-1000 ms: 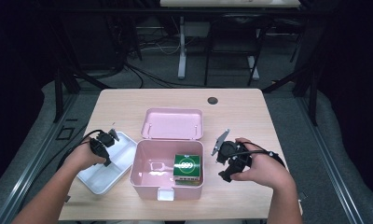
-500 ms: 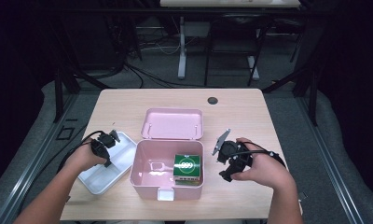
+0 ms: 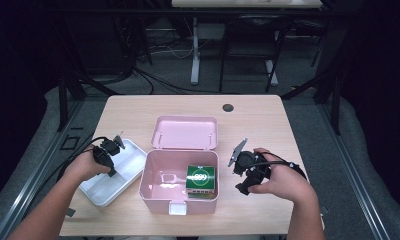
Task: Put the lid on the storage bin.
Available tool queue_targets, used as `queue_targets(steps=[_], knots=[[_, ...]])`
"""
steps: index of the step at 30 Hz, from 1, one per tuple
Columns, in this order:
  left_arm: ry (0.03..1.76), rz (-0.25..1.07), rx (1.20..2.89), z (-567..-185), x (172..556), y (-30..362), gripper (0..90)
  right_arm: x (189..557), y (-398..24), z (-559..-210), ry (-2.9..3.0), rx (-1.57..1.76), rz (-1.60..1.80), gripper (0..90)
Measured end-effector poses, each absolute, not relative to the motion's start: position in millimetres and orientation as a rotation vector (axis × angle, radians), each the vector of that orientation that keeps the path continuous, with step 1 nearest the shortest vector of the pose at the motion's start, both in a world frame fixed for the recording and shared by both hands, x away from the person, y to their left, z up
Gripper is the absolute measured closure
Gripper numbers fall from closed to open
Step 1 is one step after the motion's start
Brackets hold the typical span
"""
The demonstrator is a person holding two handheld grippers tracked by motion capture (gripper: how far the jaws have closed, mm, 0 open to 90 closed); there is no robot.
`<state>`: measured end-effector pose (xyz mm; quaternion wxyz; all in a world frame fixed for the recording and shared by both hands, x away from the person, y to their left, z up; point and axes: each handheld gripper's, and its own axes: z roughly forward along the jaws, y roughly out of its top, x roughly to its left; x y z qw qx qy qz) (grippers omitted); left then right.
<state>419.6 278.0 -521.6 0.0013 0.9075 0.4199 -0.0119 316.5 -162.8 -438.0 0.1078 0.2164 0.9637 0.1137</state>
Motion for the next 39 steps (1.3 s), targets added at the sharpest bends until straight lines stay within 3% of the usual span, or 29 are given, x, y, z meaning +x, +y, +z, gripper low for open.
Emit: queue_targets(steps=[17,29,39], knots=[[1.263,0.032,2.808,-466.7,409.1,293.2,89.2,319.1,-164.3,-440.9,2.843,0.654,0.329,28.2],[1.137,0.098,2.835,-429.1,400.5,285.5,89.2,320.1,-166.3,-441.4,2.837,0.668,0.329,28.2],[1.033,0.078,2.875,-402.9,391.4,273.7,89.2,321.8,-167.9,-442.8,2.838,0.68,0.322,28.2]])
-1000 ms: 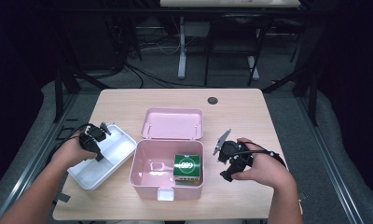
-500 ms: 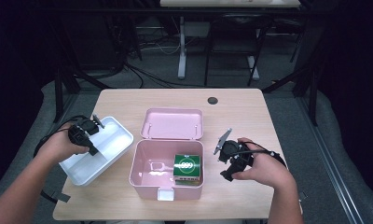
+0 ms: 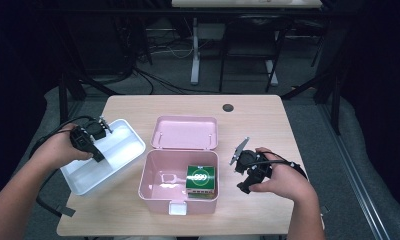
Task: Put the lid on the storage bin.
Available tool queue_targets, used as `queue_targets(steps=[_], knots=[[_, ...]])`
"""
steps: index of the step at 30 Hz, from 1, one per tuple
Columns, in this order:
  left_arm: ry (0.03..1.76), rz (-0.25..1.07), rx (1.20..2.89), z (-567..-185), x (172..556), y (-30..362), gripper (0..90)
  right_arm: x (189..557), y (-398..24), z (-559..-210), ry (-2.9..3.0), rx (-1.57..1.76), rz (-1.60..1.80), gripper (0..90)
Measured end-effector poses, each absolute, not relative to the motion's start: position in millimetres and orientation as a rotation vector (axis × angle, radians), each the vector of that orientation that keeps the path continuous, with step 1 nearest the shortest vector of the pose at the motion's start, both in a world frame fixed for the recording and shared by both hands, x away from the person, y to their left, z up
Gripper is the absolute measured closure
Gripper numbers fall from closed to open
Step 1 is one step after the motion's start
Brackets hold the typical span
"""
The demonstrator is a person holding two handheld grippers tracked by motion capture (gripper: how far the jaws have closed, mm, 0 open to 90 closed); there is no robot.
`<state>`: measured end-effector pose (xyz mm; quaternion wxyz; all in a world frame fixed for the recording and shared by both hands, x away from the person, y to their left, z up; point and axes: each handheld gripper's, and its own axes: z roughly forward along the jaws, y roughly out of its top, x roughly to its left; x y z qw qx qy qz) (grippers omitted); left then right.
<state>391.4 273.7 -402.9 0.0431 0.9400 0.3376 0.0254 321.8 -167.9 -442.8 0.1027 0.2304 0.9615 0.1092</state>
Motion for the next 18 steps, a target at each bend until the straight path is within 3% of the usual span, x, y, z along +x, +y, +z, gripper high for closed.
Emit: queue_targets(steps=[18], knots=[[0.621,0.113,3.071,-387.2,378.6,210.2,89.2,326.1,-170.8,-447.3,2.838,0.705,0.311,28.2]])
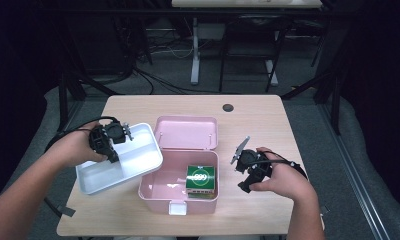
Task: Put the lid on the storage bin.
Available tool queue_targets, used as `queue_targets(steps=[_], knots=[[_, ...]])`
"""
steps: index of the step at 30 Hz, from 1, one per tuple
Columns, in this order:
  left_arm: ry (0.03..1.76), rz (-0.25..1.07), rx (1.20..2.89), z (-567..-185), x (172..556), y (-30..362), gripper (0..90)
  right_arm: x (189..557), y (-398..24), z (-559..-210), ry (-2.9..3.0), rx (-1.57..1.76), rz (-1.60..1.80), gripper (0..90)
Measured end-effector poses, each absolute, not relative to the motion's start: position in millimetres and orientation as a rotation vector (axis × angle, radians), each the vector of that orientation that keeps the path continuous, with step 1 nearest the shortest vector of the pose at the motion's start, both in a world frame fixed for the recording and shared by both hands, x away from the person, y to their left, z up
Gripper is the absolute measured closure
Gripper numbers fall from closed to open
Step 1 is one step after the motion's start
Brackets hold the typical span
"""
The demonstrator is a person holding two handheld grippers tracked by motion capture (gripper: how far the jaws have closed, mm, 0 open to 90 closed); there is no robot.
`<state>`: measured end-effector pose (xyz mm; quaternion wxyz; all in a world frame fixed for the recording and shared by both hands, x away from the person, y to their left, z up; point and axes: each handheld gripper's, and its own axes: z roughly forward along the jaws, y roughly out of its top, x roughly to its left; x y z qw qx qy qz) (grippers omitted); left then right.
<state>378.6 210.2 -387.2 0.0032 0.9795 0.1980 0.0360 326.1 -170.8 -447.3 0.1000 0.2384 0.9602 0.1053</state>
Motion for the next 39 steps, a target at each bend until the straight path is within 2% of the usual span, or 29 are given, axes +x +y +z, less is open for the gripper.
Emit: queue_targets(steps=[10,29,39], knots=[[0.42,0.113,3.113,-386.9,375.2,168.3,89.2,326.6,-174.4,-447.2,2.837,0.723,0.33,28.2],[0.239,0.133,3.121,-386.4,369.0,115.2,89.2,330.5,-178.8,-451.7,2.84,0.75,0.322,28.2],[0.145,0.101,3.122,-393.9,363.9,88.9,89.2,329.8,-178.2,-451.1,2.84,0.744,0.318,28.2]])
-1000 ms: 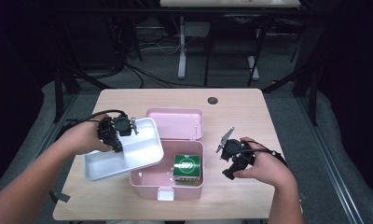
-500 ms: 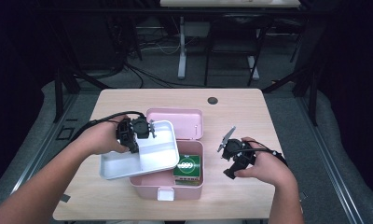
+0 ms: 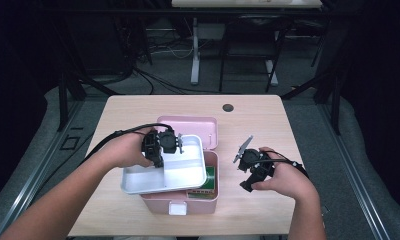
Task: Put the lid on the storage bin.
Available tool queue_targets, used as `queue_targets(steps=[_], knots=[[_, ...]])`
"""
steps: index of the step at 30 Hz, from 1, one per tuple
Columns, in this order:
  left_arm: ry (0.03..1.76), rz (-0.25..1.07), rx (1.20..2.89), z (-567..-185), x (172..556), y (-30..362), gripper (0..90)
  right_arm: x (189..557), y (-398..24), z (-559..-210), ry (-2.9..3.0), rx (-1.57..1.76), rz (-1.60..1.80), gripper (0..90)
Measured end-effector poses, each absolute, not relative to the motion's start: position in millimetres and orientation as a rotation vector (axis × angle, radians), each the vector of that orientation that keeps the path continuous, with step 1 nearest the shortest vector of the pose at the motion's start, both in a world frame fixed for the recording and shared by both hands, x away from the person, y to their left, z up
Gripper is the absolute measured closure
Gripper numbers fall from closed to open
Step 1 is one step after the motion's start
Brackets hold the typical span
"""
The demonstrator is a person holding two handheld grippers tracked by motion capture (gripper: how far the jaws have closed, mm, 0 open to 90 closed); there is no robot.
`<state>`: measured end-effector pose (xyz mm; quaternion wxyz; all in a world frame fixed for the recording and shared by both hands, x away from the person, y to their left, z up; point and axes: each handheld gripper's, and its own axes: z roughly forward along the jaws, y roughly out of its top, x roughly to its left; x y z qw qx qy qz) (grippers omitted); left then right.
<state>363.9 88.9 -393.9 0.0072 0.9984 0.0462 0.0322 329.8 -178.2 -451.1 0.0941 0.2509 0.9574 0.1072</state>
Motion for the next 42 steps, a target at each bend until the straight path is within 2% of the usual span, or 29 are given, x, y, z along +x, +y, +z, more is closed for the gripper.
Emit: queue_targets(steps=[24,36,42], knots=[[-0.031,0.074,3.097,-418.7,356.2,55.6,89.1,330.2,-175.2,-452.9,2.848,0.73,0.313,28.2],[-0.003,0.062,3.133,-433.4,355.9,49.6,88.8,332.0,-176.6,-453.6,2.841,0.737,0.31,28.2],[0.035,0.034,3.1,-437.6,356.7,53.5,88.6,333.1,-176.4,-454.8,2.837,0.747,0.326,28.2]])
